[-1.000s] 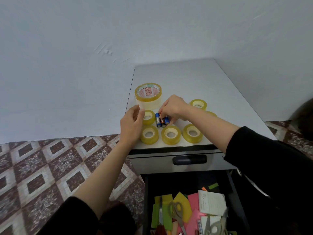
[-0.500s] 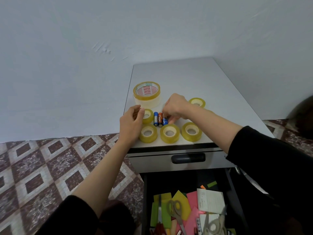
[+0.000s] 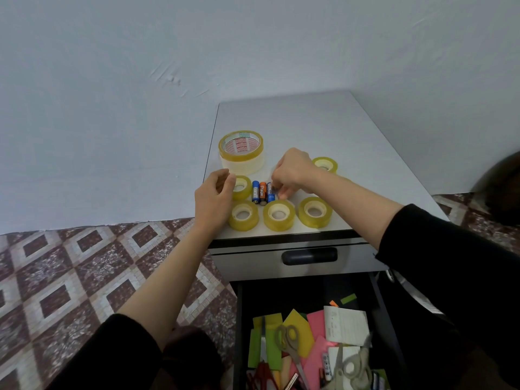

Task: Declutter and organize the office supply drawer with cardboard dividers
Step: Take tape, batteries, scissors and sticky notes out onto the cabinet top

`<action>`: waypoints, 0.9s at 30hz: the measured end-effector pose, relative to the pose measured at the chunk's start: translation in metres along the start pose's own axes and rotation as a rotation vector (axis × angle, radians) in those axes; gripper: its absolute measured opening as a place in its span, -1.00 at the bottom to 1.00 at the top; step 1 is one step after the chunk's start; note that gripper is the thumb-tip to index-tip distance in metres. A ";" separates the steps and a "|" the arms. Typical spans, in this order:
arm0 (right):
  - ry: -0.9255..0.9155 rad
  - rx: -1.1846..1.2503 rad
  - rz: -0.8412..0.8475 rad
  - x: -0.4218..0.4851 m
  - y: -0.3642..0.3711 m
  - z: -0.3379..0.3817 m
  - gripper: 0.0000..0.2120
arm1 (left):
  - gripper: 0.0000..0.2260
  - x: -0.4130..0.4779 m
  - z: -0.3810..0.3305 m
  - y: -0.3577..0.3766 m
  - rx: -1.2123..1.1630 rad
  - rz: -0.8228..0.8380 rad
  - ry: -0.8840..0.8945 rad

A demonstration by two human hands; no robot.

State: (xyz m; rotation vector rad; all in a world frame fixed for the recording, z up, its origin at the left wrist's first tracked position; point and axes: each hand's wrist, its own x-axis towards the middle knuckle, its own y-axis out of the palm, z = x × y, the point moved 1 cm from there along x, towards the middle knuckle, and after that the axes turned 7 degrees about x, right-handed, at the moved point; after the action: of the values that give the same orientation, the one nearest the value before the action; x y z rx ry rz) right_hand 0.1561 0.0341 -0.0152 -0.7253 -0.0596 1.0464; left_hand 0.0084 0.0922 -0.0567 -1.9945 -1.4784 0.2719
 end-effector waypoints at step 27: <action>-0.128 0.310 -0.058 -0.138 0.022 -0.160 -0.73 | -0.91 -0.197 0.053 0.038 0.028 0.250 0.110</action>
State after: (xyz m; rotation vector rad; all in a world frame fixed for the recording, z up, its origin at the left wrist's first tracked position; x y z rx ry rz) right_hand 0.1276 -0.1529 -0.1111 -0.3735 -0.0273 1.0173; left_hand -0.0572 -0.0756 -0.1597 -2.1362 -1.1524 0.2809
